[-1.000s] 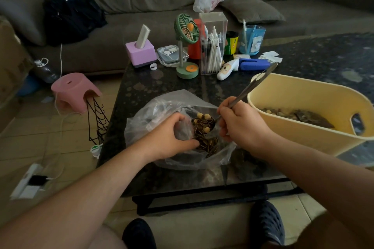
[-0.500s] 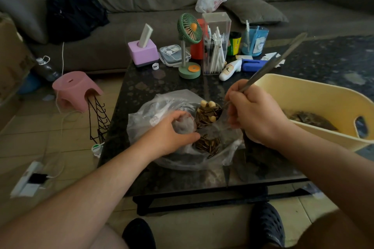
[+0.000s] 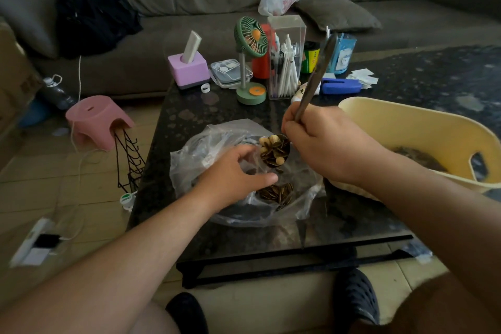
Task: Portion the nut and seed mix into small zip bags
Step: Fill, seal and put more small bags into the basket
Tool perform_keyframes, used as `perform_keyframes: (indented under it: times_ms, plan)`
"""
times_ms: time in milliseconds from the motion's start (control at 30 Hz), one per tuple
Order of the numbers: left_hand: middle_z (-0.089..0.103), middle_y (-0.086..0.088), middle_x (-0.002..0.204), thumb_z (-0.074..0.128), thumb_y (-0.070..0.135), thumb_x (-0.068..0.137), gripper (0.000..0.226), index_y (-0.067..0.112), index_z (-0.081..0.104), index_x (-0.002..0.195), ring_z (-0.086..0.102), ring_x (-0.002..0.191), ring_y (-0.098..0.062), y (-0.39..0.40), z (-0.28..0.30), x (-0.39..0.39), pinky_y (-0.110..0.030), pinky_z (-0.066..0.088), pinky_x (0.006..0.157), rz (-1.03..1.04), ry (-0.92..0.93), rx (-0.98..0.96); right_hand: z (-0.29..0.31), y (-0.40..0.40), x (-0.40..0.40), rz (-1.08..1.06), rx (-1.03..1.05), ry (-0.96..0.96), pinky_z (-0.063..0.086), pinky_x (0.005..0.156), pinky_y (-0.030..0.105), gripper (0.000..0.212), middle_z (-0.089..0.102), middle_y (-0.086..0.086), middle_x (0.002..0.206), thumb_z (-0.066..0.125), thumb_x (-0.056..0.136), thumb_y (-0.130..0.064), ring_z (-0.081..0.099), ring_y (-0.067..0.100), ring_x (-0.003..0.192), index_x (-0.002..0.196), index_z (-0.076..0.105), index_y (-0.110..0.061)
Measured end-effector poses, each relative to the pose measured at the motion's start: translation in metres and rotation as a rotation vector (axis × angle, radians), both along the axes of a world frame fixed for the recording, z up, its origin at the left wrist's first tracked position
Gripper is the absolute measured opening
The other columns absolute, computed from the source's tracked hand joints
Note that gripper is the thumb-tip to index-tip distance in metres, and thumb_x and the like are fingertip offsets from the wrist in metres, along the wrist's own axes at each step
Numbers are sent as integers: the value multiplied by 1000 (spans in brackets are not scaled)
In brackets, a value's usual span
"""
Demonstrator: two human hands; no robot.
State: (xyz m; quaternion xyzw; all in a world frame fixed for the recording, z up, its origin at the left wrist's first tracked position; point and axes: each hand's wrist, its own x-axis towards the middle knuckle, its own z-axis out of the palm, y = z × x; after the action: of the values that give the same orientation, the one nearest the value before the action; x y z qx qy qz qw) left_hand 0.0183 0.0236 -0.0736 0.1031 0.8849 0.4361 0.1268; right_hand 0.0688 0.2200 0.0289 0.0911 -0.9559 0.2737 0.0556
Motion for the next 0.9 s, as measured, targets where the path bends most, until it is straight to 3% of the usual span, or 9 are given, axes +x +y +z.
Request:
perform_keyframes:
  times_ms: [167, 300, 500, 600, 833, 900]
  plan:
    - [57, 22, 137, 90, 61, 72, 89, 33, 56, 149, 54, 127, -2, 3, -4, 2, -27, 44, 103, 41, 40, -37, -2, -6, -2, 66, 168, 75, 51, 71, 45, 18, 61, -1, 80, 40, 108, -30, 59, 20, 74, 96, 51, -24]
    - [56, 24, 118, 90, 61, 72, 78, 31, 64, 139, 57, 118, -5, 7, -5, 1, -33, 49, 105, 68, 78, -58, -5, -9, -4, 69, 259, 112, 50, 67, 44, 24, 60, -1, 80, 34, 109, -36, 59, 22, 74, 95, 50, -23]
    - [56, 29, 114, 88, 62, 75, 77, 39, 56, 141, 59, 115, -6, 9, -12, -2, -34, 50, 104, 96, -28, -32, -4, -5, -10, 127, 277, 54, 44, 64, 36, 25, 55, -8, 79, 35, 107, -38, 55, 13, 72, 82, 40, -35]
    - [59, 27, 120, 88, 61, 75, 74, 39, 57, 139, 60, 115, -5, 10, -12, -3, -34, 50, 102, 99, -23, -29, -4, -3, -9, 145, 306, 53, 49, 65, 40, 18, 55, -9, 80, 33, 103, -41, 55, 12, 73, 88, 43, -36]
    - [63, 28, 109, 90, 54, 75, 56, 41, 63, 122, 62, 103, 3, 11, -12, 0, -33, 54, 101, 129, 49, 14, -3, -1, -7, 142, 295, 124, 44, 62, 36, 19, 50, -13, 81, 28, 99, -44, 53, 17, 76, 93, 43, -35]
    - [67, 26, 107, 91, 54, 74, 59, 40, 65, 125, 62, 99, 7, 11, -11, 0, -33, 55, 100, 128, 60, 23, -3, -2, -4, 152, 322, 161, 39, 57, 34, 24, 48, -13, 80, 27, 99, -44, 53, 17, 76, 96, 47, -32]
